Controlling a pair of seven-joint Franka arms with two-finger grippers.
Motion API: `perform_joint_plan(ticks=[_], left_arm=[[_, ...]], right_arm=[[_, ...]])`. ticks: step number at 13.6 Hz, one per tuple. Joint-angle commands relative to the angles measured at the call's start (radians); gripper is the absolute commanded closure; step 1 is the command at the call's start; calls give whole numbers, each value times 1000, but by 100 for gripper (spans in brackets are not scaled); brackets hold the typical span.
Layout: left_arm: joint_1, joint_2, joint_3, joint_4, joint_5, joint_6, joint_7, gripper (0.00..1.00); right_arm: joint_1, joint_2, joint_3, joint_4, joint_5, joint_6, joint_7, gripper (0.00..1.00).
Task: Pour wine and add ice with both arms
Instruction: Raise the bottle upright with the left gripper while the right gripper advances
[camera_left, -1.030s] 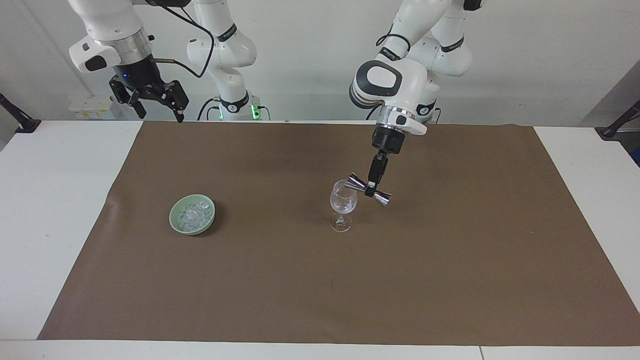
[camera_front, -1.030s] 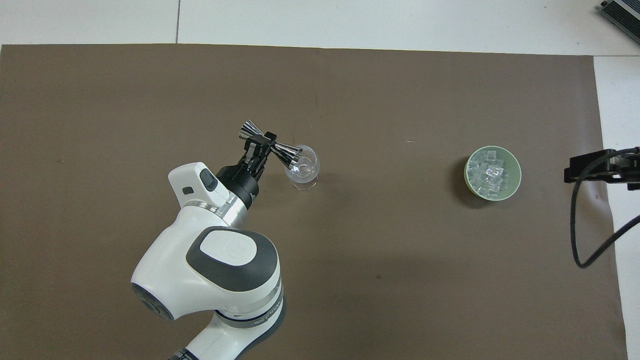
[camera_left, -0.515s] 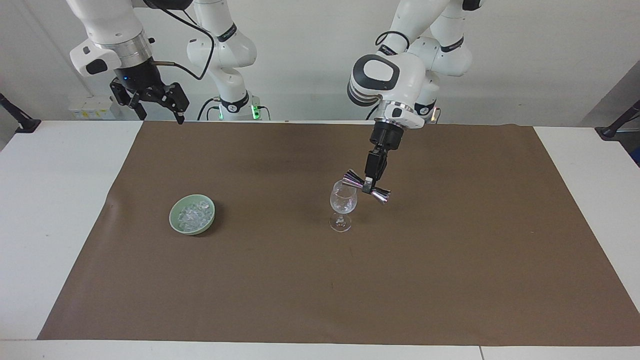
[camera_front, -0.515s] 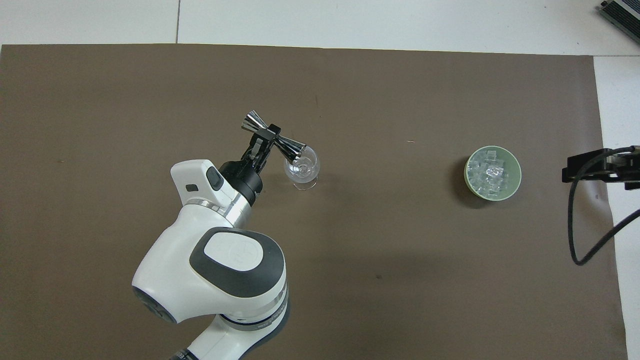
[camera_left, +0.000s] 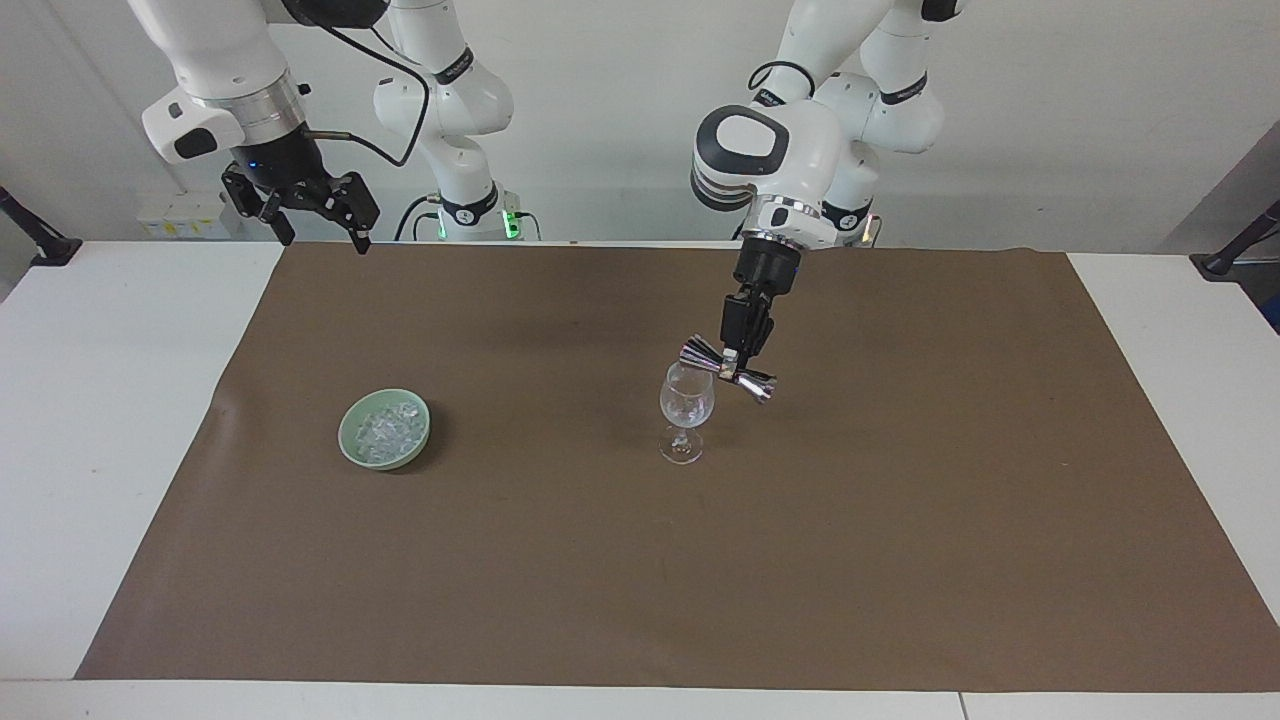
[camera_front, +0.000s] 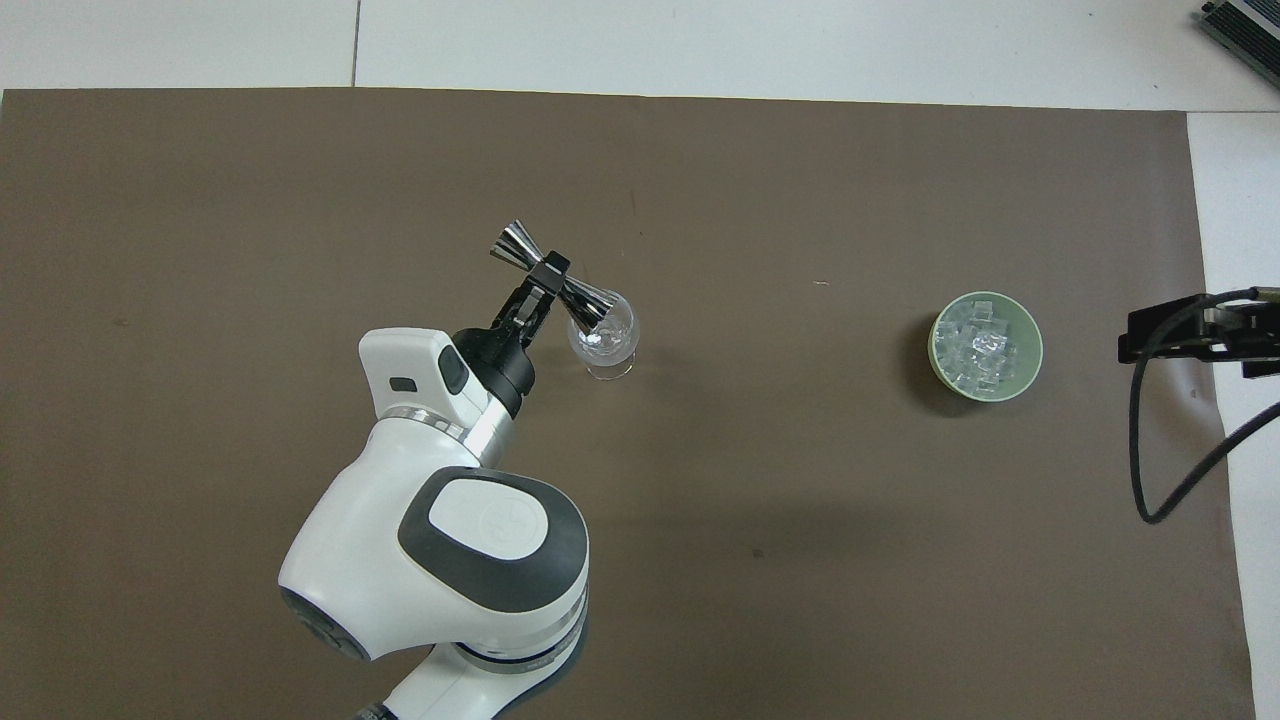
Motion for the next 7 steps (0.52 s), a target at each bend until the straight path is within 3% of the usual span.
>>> perform_joint_plan(ticks=[1,7], left_arm=[[-27,17,11,16,11,37,35,100],[-36,17,13,16,11,39,57,100]], right_arm=[[-12,10,14,14,4,-3,-9,0],[-13,10,15,12,7,35,-13,0]])
